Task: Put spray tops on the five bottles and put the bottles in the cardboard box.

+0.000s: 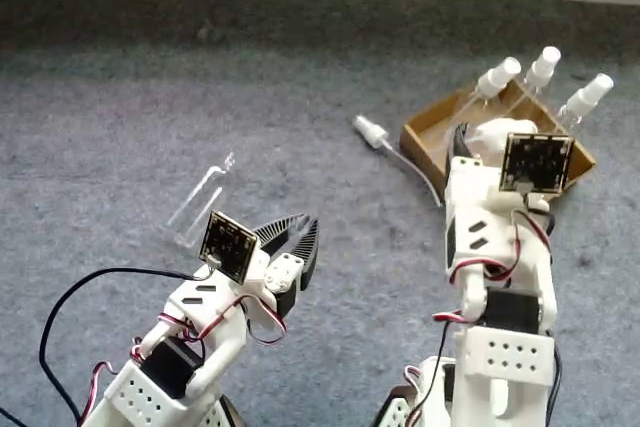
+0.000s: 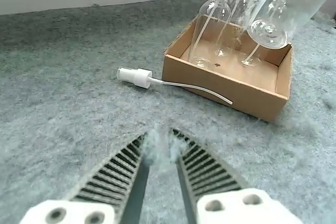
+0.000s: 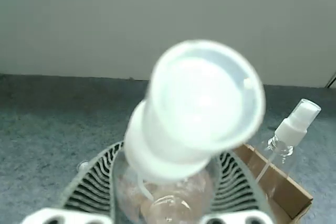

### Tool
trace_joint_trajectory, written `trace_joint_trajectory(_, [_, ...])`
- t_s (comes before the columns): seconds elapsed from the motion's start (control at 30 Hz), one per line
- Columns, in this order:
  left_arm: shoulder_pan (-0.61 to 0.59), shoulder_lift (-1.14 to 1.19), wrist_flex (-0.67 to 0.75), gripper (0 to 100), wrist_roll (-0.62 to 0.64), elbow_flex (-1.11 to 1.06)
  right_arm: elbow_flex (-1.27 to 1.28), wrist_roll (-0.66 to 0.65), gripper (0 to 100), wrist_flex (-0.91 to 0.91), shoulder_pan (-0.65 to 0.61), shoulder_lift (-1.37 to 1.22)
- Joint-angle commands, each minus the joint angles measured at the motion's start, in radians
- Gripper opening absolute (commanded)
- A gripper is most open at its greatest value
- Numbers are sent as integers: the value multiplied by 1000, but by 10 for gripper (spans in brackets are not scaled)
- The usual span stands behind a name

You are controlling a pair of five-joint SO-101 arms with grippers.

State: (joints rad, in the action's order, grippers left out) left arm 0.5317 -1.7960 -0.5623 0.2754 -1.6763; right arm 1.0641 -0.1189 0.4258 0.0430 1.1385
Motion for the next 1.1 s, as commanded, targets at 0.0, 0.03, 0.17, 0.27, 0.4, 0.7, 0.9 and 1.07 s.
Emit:
trace_joint_trajectory(0.0, [13, 4, -2, 5, 0, -19, -104, -9, 30, -99, 27, -127])
trace_joint_trajectory(0.03, [13, 4, -2, 5, 0, -19, -107, -11, 30, -147, 27, -156])
trace_joint_trajectory(0.17, [13, 4, -2, 5, 0, -19, -82, -9, 30, -300, 38, -257])
trace_joint_trajectory(0.27, [13, 4, -2, 5, 0, -19, -67, -9, 30, -369, 53, -329])
trace_joint_trajectory(0.4, [13, 5, -2, 5, 0, -19, -67, -9, 30, -430, 58, -427])
trace_joint_trajectory(0.7, [13, 5, -2, 5, 0, -19, -67, -14, 30, -545, 58, -613])
trace_joint_trajectory(0.9, [13, 5, -2, 5, 0, -19, -74, -14, 30, -599, 58, -725])
trace_joint_trajectory(1.07, [13, 5, -2, 5, 0, -19, -74, -12, 30, -599, 59, -808])
